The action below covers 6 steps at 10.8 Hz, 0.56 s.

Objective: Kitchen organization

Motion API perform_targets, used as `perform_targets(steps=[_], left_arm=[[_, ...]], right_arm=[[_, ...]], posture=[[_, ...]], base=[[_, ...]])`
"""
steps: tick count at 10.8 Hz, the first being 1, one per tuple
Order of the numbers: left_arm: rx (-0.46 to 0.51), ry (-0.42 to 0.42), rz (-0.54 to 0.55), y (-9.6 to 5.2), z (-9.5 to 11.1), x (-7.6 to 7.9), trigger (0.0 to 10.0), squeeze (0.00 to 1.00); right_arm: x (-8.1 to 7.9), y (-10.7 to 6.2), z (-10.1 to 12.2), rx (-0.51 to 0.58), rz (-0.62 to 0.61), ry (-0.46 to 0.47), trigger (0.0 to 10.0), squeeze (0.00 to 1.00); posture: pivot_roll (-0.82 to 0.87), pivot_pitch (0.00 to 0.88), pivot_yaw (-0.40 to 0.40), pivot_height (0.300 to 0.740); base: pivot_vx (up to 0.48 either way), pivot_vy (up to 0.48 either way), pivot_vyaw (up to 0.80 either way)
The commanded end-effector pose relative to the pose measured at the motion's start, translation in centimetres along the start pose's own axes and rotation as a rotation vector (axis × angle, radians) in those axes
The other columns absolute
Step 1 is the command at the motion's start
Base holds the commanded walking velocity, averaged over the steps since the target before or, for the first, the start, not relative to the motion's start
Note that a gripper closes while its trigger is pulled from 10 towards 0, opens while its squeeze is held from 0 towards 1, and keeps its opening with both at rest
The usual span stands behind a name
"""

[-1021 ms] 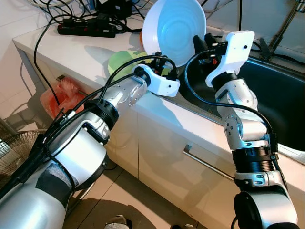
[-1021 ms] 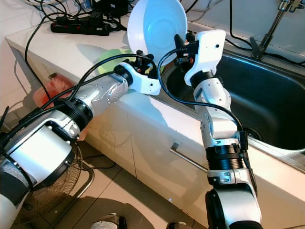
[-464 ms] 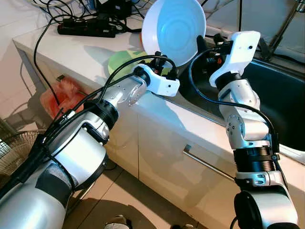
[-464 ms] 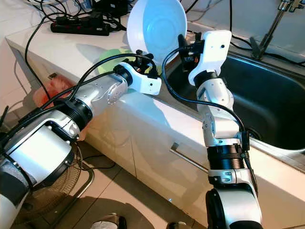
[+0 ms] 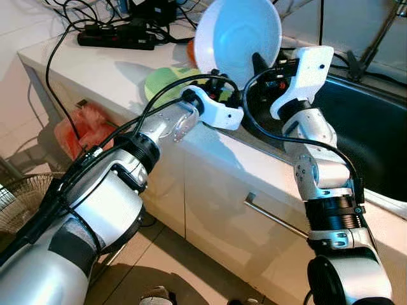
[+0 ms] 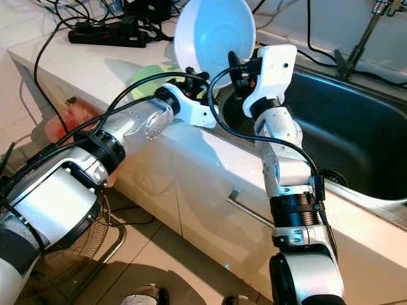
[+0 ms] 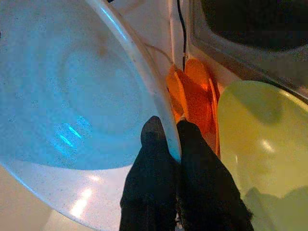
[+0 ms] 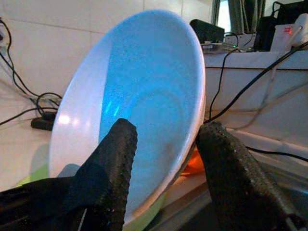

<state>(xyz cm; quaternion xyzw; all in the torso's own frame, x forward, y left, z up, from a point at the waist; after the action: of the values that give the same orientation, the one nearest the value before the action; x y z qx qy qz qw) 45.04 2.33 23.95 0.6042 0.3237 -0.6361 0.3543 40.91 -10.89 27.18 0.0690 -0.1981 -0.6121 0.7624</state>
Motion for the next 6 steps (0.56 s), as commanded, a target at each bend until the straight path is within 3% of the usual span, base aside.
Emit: perform_targets(steps=[1, 4, 5, 6], left_arm=[[0.052, 0.018, 0.037, 0.33, 1.38, -0.91, 10.0, 0.0], [0.081, 0.012, 0.027, 0.21, 1.95, -0.26, 10.0, 0.0], [0.089, 0.009, 0.022, 0.14, 2.09, 0.04, 10.0, 0.0], [0.089, 0.009, 0.022, 0.14, 2.09, 0.04, 10.0, 0.0]], right_arm=[[0.13, -0.06, -0.26, -0.012, 0.001, 0.01, 10.0, 0.0], [0.29, -0.08, -0.3, -0.015, -0.016, 0.013, 10.0, 0.0], [0.46, -0.06, -0.48, -0.023, -0.025, 0.014, 0.0, 0.0], [0.46, -0.06, -0.48, -0.023, -0.025, 0.014, 0.0, 0.0]], posture=[[0.02, 0.014, 0.006, 0.74], [0.02, 0.016, 0.005, 0.74], [0.02, 0.016, 0.005, 0.74], [0.02, 0.016, 0.005, 0.74]], base=[[0.0, 0.0, 0.0], [0.0, 0.0, 0.0], [0.0, 0.0, 0.0], [0.0, 0.0, 0.0]])
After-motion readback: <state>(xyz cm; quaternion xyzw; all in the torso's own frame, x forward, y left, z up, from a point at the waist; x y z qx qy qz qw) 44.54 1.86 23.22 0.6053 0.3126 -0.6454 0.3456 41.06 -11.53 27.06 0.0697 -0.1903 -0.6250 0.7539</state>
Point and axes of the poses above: a point about 5 cm out from each wrist's last joint towards the gripper, its own y axis pointing out of the wrist towards the gripper, its own z axis along the axis of the wrist's last joint, x = y × z, the point moved 5 cm from there along y, pointing out of the wrist towards the gripper, and after that the axes turned 14 degrees about -y, right-handed, at the moved point
